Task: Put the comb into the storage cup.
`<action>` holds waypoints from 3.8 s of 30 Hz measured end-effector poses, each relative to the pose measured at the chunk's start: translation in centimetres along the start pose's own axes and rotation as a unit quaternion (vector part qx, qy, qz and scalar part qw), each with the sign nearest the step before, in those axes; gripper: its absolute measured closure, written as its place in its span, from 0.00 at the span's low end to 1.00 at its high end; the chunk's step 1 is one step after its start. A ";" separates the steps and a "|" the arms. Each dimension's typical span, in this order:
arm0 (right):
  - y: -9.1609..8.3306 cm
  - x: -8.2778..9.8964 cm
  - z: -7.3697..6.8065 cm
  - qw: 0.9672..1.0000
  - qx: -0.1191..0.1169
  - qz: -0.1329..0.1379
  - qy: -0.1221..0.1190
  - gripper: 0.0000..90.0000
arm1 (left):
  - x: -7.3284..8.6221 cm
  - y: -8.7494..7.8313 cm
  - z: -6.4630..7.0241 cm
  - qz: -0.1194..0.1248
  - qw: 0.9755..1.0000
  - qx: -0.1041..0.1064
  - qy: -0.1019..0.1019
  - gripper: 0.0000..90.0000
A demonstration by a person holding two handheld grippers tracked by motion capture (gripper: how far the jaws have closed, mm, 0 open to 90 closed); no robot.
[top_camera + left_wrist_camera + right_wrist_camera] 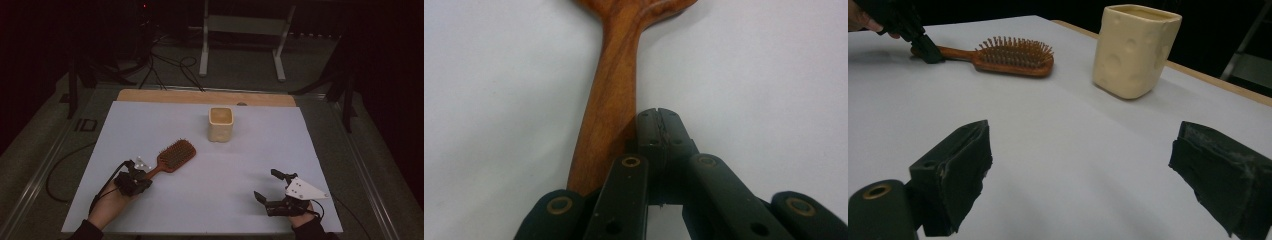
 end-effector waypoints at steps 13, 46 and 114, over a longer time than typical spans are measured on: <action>0.0 0.0 0.0 1.000 0.000 0.000 -0.002 0.10 | -1.0 -2.8 -0.6 0.024 1.000 0.014 0.009 1.00; 0.1 0.0 0.0 1.000 -0.001 -0.001 -0.002 0.10 | -4.2 -2.6 -2.6 -0.013 1.000 0.015 -0.009 0.21; 0.1 -0.1 -0.2 1.000 -0.006 0.001 -0.004 0.10 | -7.7 3.3 -1.7 -0.159 0.985 0.013 0.057 0.80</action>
Point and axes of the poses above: each handheld gripper's, and its own axes: y roughly forward along the jaws, x roughly out of its underside, z roughly to its right, the point moved 1 cm from there along y, roughly forward along the jaws, and after that the axes turned 2 degrees about z, right-handed, at the moved point
